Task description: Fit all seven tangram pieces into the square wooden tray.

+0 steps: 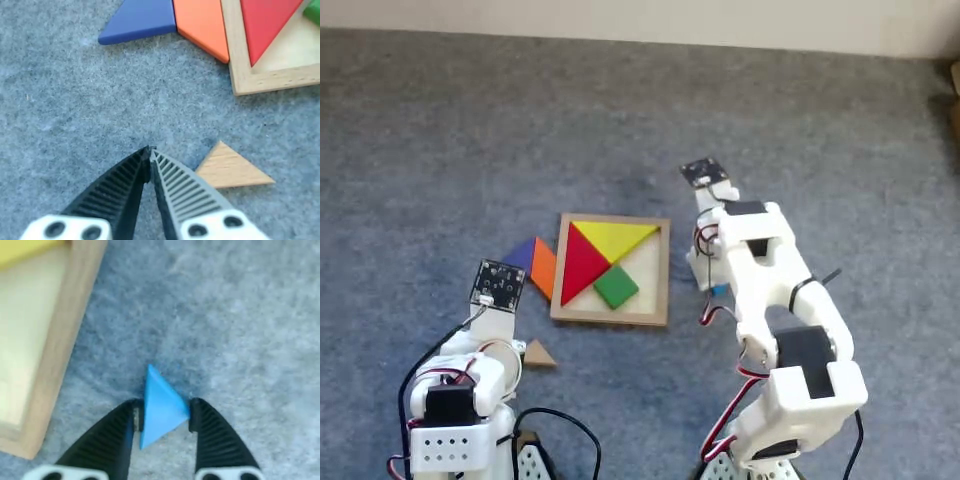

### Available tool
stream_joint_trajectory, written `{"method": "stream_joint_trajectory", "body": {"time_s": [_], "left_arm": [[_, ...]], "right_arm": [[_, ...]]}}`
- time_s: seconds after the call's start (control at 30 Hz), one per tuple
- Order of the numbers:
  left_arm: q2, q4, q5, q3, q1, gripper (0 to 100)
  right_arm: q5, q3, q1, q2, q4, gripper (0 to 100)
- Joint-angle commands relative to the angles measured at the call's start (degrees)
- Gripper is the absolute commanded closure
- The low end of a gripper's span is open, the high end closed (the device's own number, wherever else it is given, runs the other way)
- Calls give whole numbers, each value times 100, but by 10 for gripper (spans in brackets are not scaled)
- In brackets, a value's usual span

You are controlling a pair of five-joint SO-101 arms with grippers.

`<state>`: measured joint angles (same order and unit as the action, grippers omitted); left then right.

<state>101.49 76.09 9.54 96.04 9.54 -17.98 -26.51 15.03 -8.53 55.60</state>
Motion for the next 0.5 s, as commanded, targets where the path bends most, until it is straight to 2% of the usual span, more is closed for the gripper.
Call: {"method": "stream_joint_trajectory", "body": {"time_s": [0.0, 0.1, 0.23, 0.47], "left_arm": [[277, 35, -44, 110, -84, 994], [277, 35, -44, 110, -84, 994], [277, 35, -44, 110, -84, 994], [277, 35, -44, 110, -84, 994]], "right_arm": [[-26, 207, 40, -13, 251, 954], [-26, 189, 48, 224, 268, 954], [-9, 145, 84, 1262, 497, 954], [18, -549, 875, 2721, 664, 954]]}}
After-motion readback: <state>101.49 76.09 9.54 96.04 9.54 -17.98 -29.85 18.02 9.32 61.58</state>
